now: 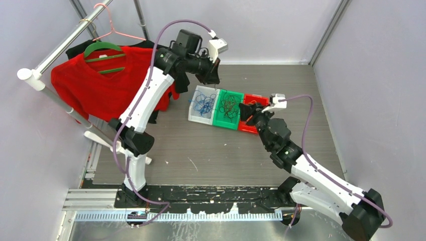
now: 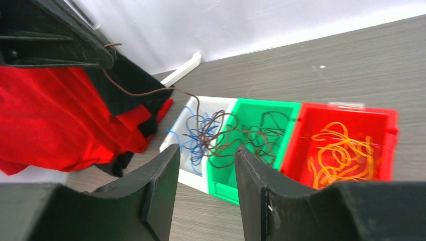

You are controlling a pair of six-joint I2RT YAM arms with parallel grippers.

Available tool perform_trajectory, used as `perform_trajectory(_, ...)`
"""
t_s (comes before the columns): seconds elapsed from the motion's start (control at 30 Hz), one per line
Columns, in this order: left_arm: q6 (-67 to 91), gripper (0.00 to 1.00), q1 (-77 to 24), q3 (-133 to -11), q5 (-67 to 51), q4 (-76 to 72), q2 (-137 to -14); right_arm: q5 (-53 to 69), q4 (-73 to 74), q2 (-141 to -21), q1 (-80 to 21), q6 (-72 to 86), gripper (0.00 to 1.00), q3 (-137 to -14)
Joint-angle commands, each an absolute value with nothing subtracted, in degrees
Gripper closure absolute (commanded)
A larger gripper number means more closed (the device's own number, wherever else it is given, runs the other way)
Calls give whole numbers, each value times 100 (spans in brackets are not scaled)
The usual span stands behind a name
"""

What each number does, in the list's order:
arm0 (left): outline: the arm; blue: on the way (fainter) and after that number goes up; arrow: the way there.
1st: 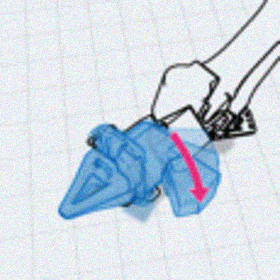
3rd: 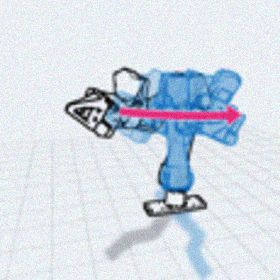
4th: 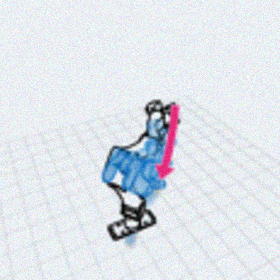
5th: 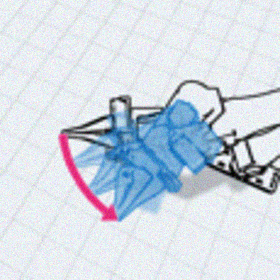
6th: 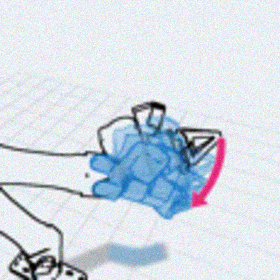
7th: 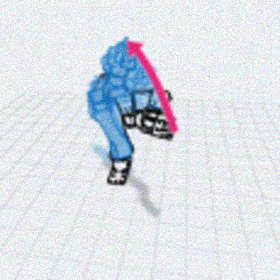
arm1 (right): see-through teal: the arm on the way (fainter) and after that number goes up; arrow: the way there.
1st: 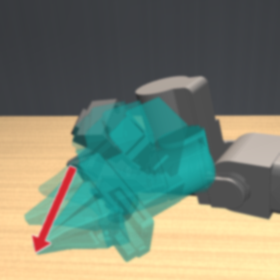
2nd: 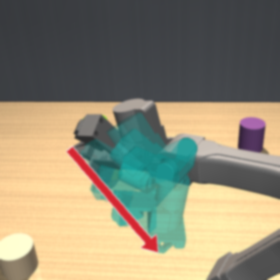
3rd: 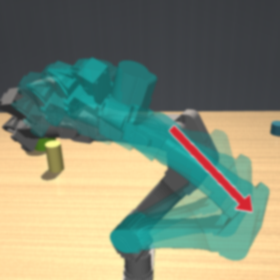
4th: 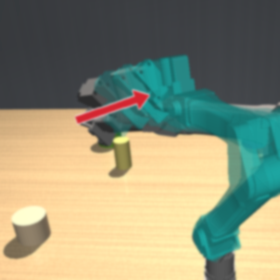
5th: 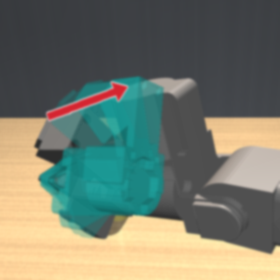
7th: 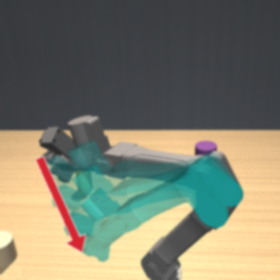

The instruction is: Untangle the cables

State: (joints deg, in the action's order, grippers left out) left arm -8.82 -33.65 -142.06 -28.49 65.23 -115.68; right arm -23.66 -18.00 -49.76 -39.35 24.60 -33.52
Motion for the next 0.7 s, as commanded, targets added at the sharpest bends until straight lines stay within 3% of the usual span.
perform_trajectory(0.0, -958, 100, -3397, -13695, -2540, 5400, -11485, -3026, -1505, -4289, -3898, 2361, 51, -3047)
perform_trajectory(0.27, -836, 100, -3418, -13389, -2282, 4767, -12032, -3349, -1032, -3445, -3902, 2379, 55, -2606)
perform_trajectory(0.67, -286, 100, -3522, -13341, -2900, 4281, -12563, -3503, -870, -3302, -3902, 2365, 57, -2531)
